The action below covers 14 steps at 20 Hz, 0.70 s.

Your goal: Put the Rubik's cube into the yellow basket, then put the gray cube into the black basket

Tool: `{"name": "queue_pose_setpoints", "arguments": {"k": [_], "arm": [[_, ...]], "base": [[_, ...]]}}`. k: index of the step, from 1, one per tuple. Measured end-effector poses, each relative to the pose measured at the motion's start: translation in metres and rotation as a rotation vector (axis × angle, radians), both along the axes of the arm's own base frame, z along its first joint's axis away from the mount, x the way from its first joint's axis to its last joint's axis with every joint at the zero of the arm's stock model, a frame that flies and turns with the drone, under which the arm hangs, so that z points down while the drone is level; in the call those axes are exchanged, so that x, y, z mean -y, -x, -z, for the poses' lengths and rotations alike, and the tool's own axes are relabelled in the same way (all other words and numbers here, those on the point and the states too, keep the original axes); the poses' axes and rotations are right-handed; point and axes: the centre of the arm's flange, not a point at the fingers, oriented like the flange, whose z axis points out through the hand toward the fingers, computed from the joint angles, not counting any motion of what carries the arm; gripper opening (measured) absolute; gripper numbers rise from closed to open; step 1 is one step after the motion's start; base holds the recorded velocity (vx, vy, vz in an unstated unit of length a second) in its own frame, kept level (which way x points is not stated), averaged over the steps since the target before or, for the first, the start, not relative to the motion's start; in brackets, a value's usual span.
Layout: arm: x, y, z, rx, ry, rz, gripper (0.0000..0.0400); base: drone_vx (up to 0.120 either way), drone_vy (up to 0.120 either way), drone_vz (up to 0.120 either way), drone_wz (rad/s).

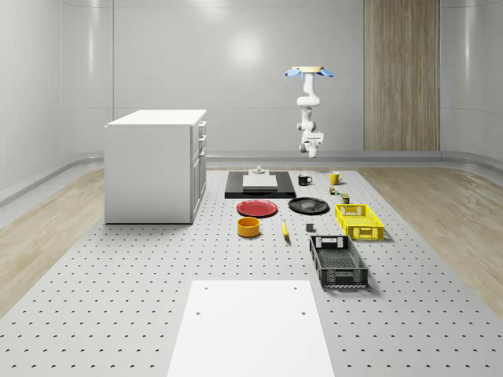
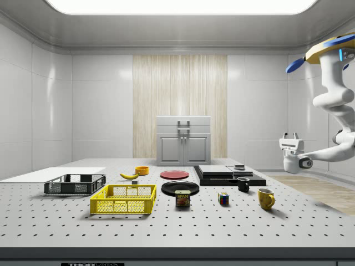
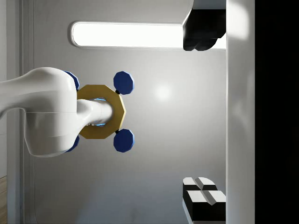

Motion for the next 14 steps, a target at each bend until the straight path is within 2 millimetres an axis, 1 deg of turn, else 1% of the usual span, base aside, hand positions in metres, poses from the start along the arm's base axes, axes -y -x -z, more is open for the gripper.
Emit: {"name": "queue_pose_setpoints", "arguments": {"k": [9,10,14], "arm": [[-0.0008,0.0007,0.0000,0.007,0.008,0.000,0.0400],[-0.0010,0.0008,0.0000,0.008,0.010,0.000,0.0400],[-0.0022,0.0011,0.0000,0.011,0.022,0.000,0.0400]], "base": [[0.120,0.120,0.000,0.000],[0.120,0.080,0.000,0.000],[0.120,0.000,0.000,0.000]]}}
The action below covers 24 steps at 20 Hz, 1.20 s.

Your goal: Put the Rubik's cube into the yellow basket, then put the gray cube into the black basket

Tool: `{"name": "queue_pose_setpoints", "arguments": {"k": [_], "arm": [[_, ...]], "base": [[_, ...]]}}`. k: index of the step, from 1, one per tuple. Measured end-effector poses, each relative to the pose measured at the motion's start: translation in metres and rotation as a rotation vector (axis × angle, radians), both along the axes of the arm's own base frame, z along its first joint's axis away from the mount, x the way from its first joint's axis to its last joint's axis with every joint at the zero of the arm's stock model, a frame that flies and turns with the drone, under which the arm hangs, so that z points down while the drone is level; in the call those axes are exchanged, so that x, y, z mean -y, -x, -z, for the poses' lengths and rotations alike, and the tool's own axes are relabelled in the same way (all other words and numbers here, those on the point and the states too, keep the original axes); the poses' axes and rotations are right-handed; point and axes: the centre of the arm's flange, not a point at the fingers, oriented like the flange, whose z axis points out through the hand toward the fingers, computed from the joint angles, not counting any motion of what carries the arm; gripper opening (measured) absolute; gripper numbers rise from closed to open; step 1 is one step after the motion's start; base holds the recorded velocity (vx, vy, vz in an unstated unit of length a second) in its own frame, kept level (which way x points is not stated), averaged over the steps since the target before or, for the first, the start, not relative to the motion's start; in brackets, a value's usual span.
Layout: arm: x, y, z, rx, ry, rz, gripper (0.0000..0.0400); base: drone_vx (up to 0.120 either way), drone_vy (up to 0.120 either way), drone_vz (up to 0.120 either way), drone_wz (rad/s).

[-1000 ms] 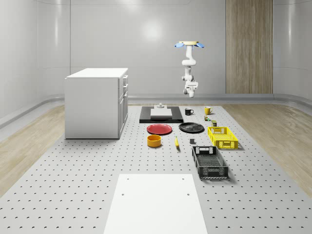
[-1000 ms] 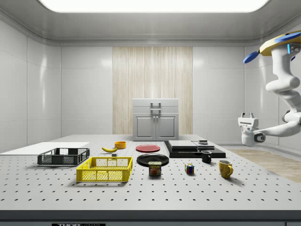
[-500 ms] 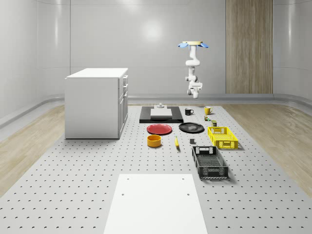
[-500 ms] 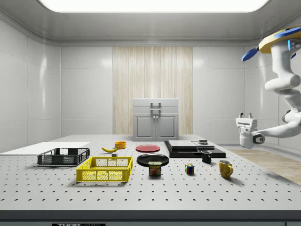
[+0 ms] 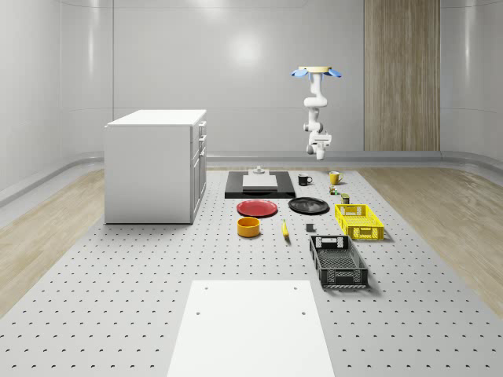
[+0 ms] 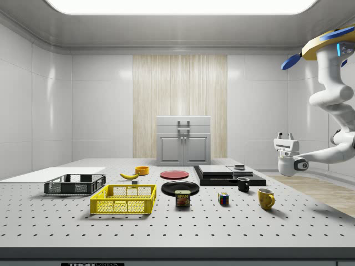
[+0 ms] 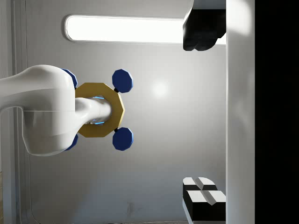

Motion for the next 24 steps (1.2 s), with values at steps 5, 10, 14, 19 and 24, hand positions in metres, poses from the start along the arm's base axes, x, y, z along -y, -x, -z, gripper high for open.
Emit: {"name": "queue_pose_setpoints", "arguments": {"k": [5,10,14,19,24], "arm": [[-0.003,0.000,0.000,0.004,0.032,0.001,0.0400],[-0.011,0.001,0.001,0.008,0.106,0.003,0.0400],[-0.023,0.001,0.003,0.010,0.231,0.006,0.0400],[-0.052,0.001,0.017,0.013,0.557,0.015,0.0400],[-0.091,-0.001,0.067,0.013,1.201,0.032,0.0400]], "base": [[0.120,0.000,0.000,0.000],[0.120,0.000,0.000,0.000],[0.120,0.000,-0.050,0.000],[0.120,0.000,0.000,0.000],[0.120,0.032,0.000,0.000]]}}
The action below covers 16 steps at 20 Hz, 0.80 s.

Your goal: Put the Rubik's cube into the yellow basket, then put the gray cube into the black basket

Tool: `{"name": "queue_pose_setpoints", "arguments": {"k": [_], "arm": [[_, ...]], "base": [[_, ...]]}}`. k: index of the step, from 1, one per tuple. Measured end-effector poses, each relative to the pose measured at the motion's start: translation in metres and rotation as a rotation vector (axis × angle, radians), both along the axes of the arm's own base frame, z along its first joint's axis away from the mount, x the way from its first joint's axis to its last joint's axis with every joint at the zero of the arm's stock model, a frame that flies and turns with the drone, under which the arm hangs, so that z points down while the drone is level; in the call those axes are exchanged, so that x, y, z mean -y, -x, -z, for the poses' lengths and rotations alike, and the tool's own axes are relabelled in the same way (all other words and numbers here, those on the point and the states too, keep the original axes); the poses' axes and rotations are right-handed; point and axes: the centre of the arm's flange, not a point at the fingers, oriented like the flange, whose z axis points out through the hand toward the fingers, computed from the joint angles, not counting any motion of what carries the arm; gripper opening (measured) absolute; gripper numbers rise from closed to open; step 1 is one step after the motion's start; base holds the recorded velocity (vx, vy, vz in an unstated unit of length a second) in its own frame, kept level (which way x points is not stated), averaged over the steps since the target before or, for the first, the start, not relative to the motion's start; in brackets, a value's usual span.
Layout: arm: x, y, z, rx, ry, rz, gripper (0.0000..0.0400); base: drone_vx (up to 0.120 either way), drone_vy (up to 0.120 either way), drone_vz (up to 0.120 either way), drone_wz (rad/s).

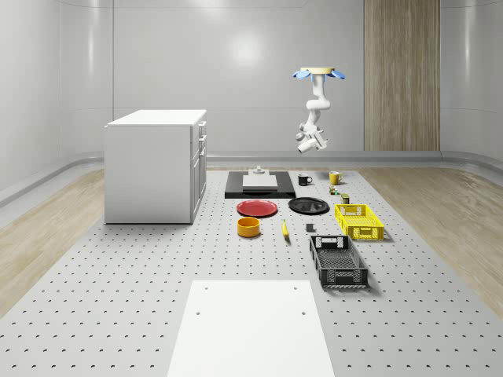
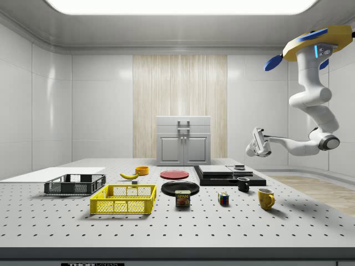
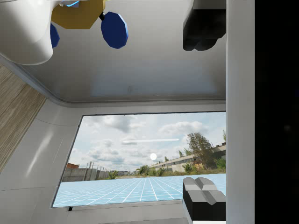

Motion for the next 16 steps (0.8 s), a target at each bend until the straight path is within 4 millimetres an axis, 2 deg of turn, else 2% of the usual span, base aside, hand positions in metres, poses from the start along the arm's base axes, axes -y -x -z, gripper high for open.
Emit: {"name": "queue_pose_setpoints", "arguments": {"k": [3,5,7,11,14,16], "arm": [[-0.004,-0.002,0.050,0.000,0.513,0.019,0.0400],[0.007,-0.003,0.081,0.000,0.844,0.031,0.0400],[0.024,-0.004,0.103,0.000,1.128,0.042,0.0400],[0.055,-0.004,0.125,-0.002,1.516,0.053,0.0400],[0.071,-0.004,0.130,-0.004,1.681,0.056,0.0400],[0.077,-0.004,0.132,-0.005,1.751,0.057,0.0400]], "base": [[0.120,0.120,0.000,0.000],[0.120,0.120,0.000,0.000],[0.120,0.080,0.000,0.000],[0.120,0.000,-0.100,0.000],[0.120,0.000,-0.120,0.000],[0.120,-0.100,-0.120,0.000]]}}
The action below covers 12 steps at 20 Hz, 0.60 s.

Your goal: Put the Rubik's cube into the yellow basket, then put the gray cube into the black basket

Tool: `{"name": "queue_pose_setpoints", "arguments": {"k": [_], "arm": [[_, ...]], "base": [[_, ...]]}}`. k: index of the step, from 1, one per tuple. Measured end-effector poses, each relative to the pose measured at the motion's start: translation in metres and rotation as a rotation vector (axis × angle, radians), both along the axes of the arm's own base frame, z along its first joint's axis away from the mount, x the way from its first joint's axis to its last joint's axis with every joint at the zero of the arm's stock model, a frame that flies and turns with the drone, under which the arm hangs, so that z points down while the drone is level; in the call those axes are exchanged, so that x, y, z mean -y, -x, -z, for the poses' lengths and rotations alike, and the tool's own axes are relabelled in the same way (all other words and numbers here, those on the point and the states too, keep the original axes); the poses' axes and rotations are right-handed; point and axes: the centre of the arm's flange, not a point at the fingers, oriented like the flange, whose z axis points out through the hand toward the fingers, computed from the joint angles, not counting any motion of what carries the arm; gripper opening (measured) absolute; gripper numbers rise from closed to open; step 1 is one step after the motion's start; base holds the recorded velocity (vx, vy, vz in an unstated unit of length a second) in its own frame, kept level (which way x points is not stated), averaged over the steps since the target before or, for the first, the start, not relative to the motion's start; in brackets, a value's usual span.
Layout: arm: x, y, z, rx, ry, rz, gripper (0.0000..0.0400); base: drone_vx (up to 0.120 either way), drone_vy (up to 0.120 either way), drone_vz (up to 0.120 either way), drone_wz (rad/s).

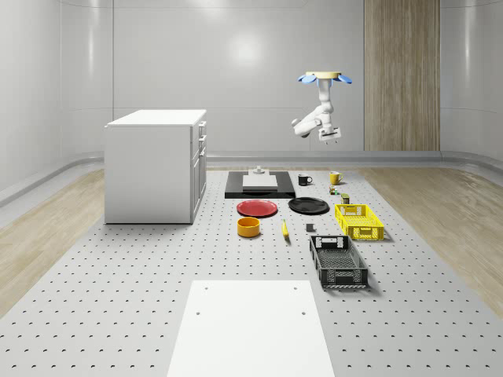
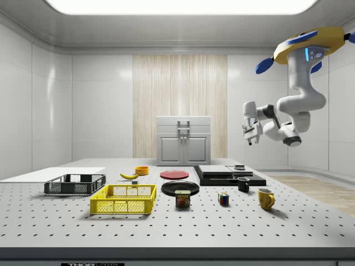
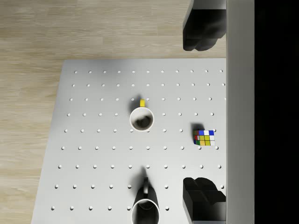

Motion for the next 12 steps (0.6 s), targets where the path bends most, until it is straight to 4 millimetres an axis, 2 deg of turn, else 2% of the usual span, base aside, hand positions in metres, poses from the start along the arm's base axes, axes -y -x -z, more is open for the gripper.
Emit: {"name": "queue_pose_setpoints", "arguments": {"k": [2,12], "arm": [[0.005,0.000,0.001,-0.001,0.049,0.001,0.0400],[0.014,0.000,0.002,-0.005,0.144,0.004,0.0400]], "base": [[0.120,-0.120,-0.120,0.000],[0.120,0.000,-0.120,0.000]]}}
